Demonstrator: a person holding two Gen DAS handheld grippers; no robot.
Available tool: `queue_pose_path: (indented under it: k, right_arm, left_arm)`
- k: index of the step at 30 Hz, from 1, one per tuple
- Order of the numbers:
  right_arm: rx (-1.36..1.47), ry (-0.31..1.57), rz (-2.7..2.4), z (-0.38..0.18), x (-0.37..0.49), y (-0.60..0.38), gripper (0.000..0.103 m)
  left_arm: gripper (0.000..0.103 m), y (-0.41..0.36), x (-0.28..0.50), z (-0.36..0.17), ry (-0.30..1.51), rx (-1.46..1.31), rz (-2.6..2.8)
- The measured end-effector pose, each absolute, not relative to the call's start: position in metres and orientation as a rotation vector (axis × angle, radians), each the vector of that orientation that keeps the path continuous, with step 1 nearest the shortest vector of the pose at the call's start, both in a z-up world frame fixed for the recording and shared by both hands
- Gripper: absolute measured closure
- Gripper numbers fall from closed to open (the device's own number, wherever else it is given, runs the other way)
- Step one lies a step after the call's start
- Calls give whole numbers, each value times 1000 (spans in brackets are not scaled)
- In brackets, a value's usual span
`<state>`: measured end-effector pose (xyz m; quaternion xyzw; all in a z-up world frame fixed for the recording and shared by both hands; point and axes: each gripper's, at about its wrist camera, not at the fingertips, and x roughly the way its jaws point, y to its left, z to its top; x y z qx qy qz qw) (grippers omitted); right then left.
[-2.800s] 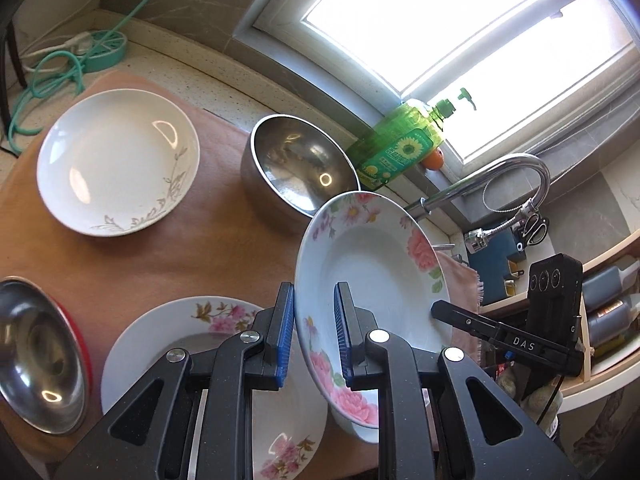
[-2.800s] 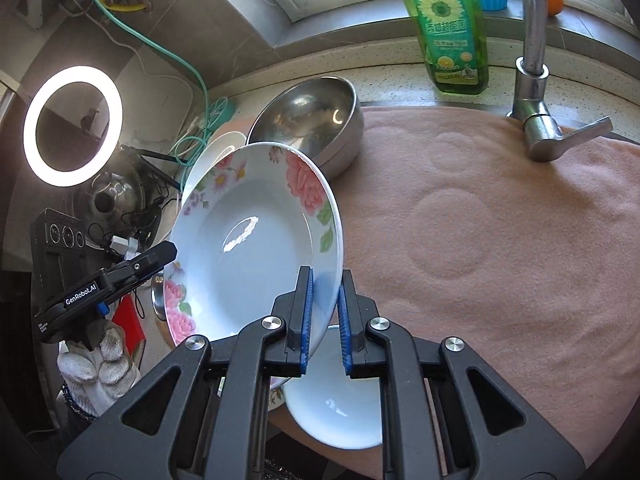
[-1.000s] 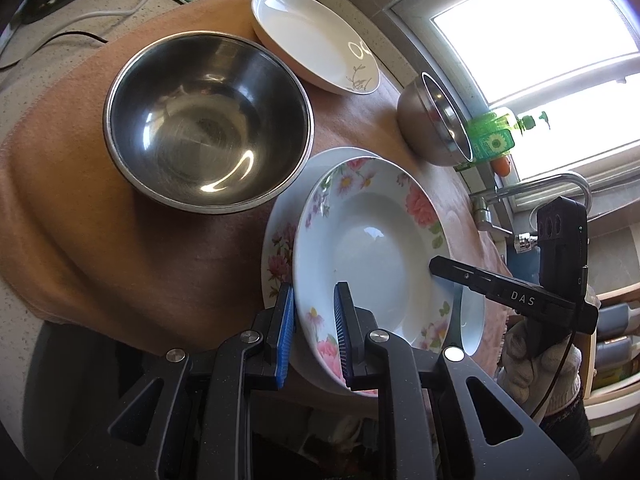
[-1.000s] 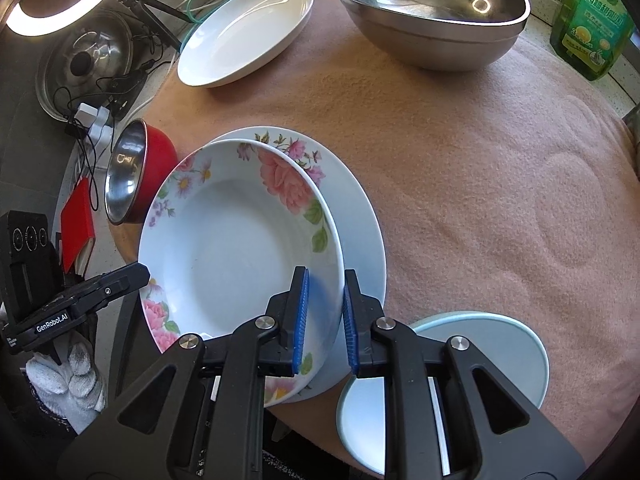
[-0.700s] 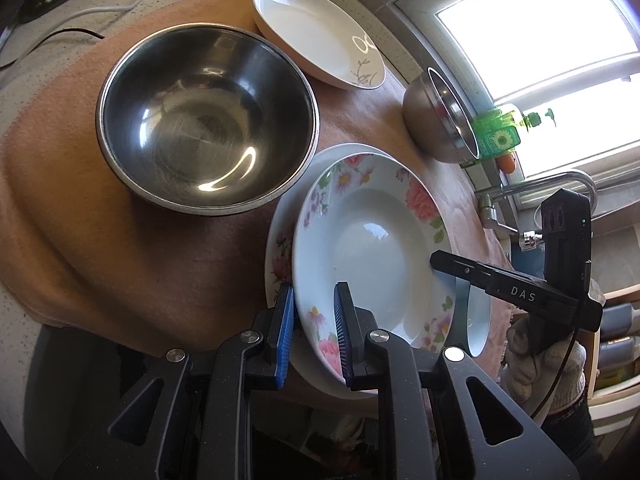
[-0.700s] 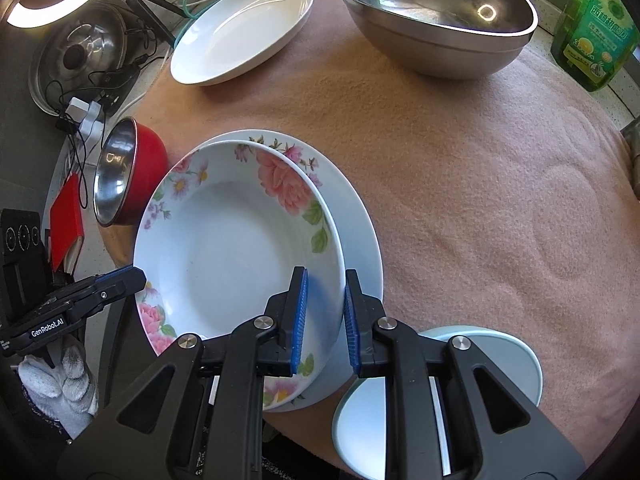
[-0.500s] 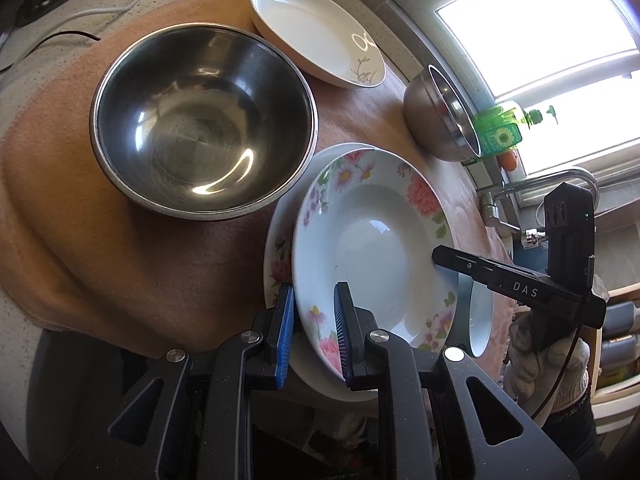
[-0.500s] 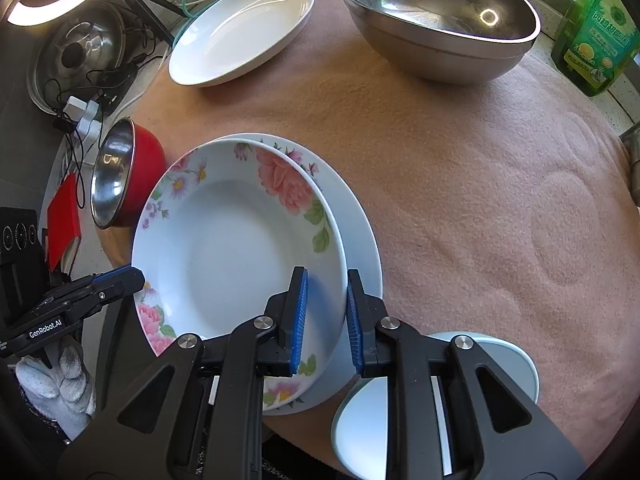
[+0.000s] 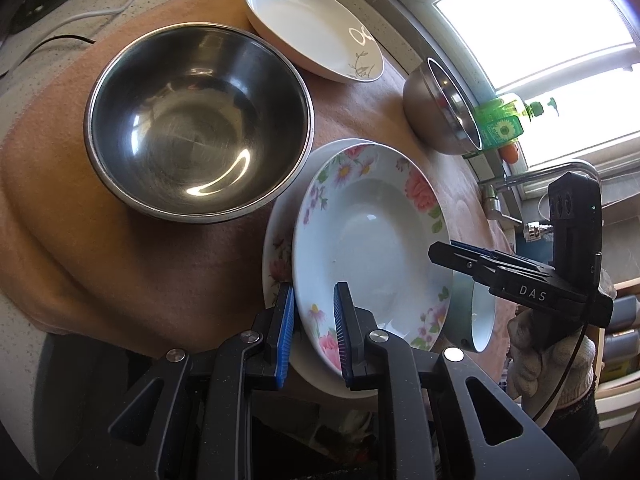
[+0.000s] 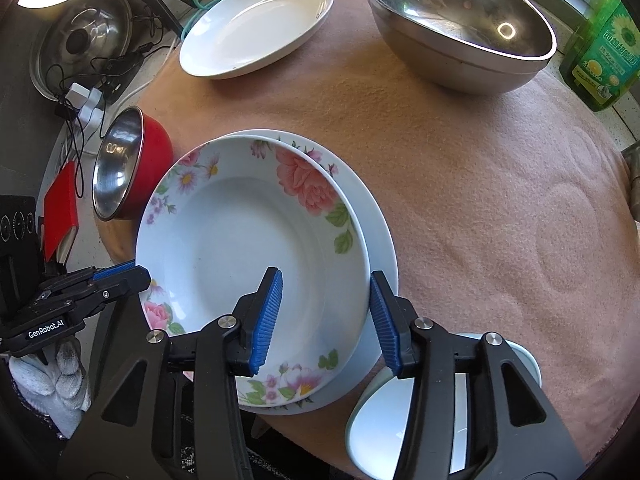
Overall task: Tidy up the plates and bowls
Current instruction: 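Lower the floral plate onto the other floral plate and open both grippers, then move to the white gold-leaf plate and close both grippers on its rim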
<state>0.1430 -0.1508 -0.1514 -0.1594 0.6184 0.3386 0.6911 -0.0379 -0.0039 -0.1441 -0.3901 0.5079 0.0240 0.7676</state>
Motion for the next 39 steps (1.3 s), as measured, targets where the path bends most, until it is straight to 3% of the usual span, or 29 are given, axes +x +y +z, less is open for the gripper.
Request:
queue_pose_path:
  k: [15,18,23,25,29,34,39]
  right_arm:
    - [-324,1366,742,-144,146,-152,52]
    - [-296,1363,745,-141,146,-154,45]
    - [-259,1337,740,-132,146,-155,34]
    - [-247,1326,736,-127,145,-154,32]
    - [-227,1300,732,-118,144,-152,29]
    - [-198,1271,718,-107,140,-147,23]
    - [-158,1257,705,-98,139,-141,21]
  left_arm:
    - [86,-10,-36,-145,1137,-809,22]
    - [85,-10,-36,-144,1147,-803,14]
    - [78,-10,-38,-137,1148,-771,-2]
    - [66,-9,-39,-134,1143,-763,-14]
    - [64,-8,-40,-124,1138,-730,-32]
    - [40,-2,-40,-112,1142,-678,-40]
    - [40,12,-41,-99,1125,-627,-21]
